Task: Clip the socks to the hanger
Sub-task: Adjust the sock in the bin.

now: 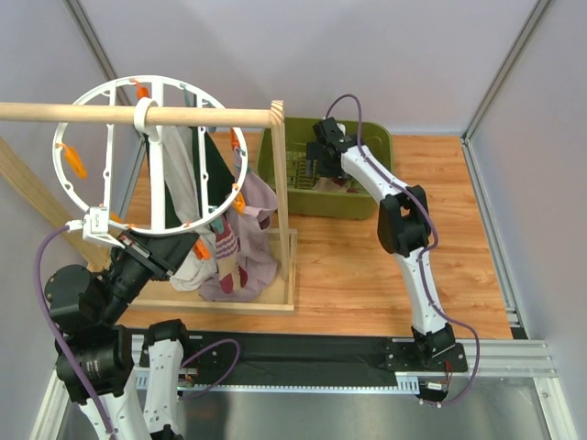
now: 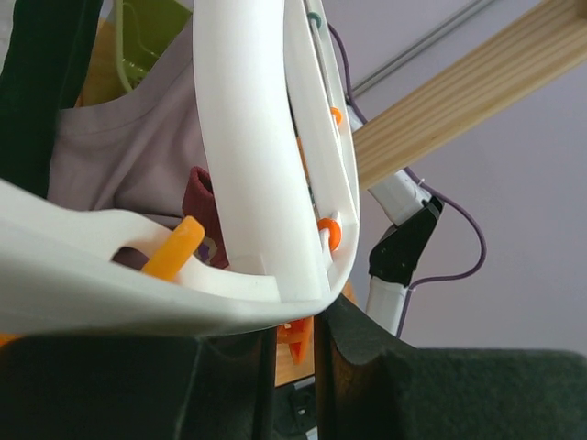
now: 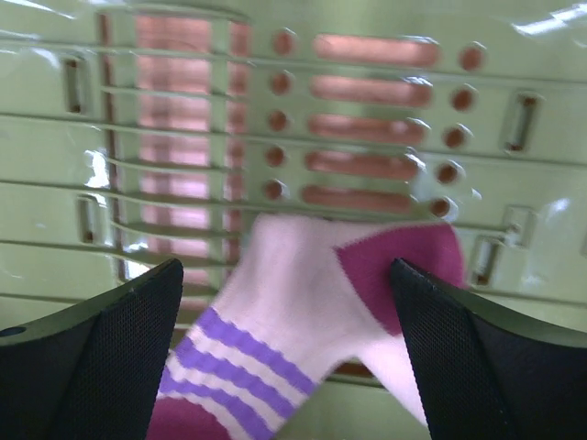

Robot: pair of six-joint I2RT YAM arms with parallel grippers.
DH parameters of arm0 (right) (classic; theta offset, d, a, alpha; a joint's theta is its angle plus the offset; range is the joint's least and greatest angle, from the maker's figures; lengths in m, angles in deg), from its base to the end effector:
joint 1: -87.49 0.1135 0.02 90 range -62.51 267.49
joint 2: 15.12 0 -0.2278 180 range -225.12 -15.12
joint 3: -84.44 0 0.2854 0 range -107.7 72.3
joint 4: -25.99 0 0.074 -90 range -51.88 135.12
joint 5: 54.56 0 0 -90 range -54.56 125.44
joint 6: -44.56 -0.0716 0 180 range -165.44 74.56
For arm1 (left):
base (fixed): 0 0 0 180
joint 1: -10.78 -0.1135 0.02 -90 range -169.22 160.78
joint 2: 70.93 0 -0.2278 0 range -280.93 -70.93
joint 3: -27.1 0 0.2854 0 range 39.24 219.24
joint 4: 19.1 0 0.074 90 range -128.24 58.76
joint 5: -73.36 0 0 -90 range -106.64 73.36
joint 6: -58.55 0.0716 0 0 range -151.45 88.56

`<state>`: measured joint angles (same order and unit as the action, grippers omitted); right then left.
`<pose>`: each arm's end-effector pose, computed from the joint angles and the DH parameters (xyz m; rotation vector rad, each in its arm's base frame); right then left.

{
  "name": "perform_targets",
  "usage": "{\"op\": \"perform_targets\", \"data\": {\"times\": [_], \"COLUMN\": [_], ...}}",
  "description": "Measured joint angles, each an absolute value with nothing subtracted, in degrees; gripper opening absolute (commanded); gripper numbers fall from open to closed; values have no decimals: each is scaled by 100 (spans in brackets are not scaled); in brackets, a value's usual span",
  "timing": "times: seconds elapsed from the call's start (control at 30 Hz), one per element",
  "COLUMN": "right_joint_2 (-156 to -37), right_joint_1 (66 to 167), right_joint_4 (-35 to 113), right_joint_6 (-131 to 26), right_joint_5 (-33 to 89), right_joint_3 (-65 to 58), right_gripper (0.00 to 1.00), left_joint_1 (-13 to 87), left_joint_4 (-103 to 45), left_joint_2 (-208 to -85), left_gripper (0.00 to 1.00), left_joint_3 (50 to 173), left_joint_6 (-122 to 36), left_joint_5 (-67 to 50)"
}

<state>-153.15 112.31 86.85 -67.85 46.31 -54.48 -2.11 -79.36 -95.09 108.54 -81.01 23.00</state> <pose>0.5021 0.2173 0.1453 0.0116 2.5881 0.0525 0.1032 -0.0232 0.4401 -0.3667 1.6764 -1.0403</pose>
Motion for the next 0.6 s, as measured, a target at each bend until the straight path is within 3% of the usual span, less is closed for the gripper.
{"op": "perform_targets", "data": {"times": [0.6], "right_joint_2": [-16338], "right_joint_1": [11439], "right_joint_4": [7658], "right_joint_6": [-7015], "right_joint_5": [4670], "right_joint_3": [-6521], "right_gripper": [72], "left_joint_1": [-211], "left_joint_4": [-7984], "left_joint_2": [-9518], "left_gripper": [0], "left_joint_3": [10882], "left_joint_6": [-8129], "left_joint_5": [2269]}}
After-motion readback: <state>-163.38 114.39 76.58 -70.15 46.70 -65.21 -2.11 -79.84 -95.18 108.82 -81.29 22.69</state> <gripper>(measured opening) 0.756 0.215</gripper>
